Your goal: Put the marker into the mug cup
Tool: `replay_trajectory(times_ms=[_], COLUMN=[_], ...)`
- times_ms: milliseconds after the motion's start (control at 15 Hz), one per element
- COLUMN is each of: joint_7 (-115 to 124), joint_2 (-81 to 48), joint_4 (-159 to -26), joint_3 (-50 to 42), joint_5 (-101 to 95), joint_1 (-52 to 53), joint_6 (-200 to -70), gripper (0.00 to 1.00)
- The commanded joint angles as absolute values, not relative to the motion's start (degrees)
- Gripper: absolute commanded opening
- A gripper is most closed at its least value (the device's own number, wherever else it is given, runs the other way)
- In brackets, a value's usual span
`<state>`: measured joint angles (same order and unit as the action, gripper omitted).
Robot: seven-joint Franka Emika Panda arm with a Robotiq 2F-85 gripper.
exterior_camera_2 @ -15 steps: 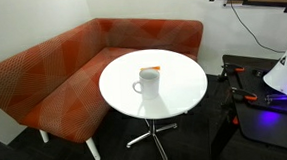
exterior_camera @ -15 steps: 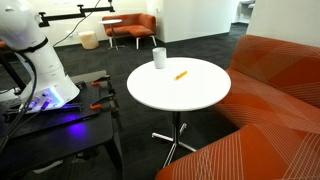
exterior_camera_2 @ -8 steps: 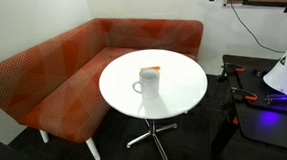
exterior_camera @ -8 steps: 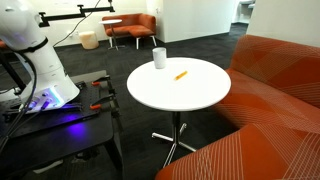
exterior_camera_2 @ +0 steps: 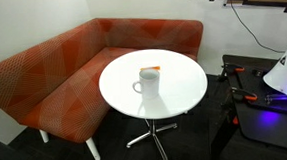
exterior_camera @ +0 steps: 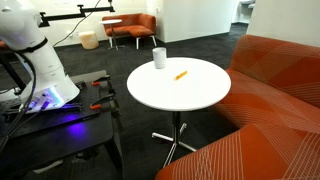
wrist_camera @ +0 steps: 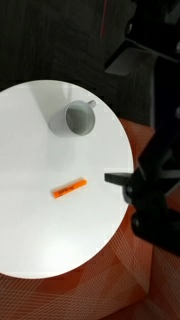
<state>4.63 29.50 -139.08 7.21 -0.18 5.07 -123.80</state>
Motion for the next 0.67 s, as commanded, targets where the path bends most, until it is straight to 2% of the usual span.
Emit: replay_trajectory(times_ms=[0,600], joint_7=[-0.66,-15.01], joint_2=[25.76,15.13], joint_4=[-139.26,-137.99], joint_3=[3.70,-3.24], joint_5=[-1.11,-0.37], joint_1=[3.91,3.09], joint_6=[-128.89,-138.69], gripper=[1.00,1.00])
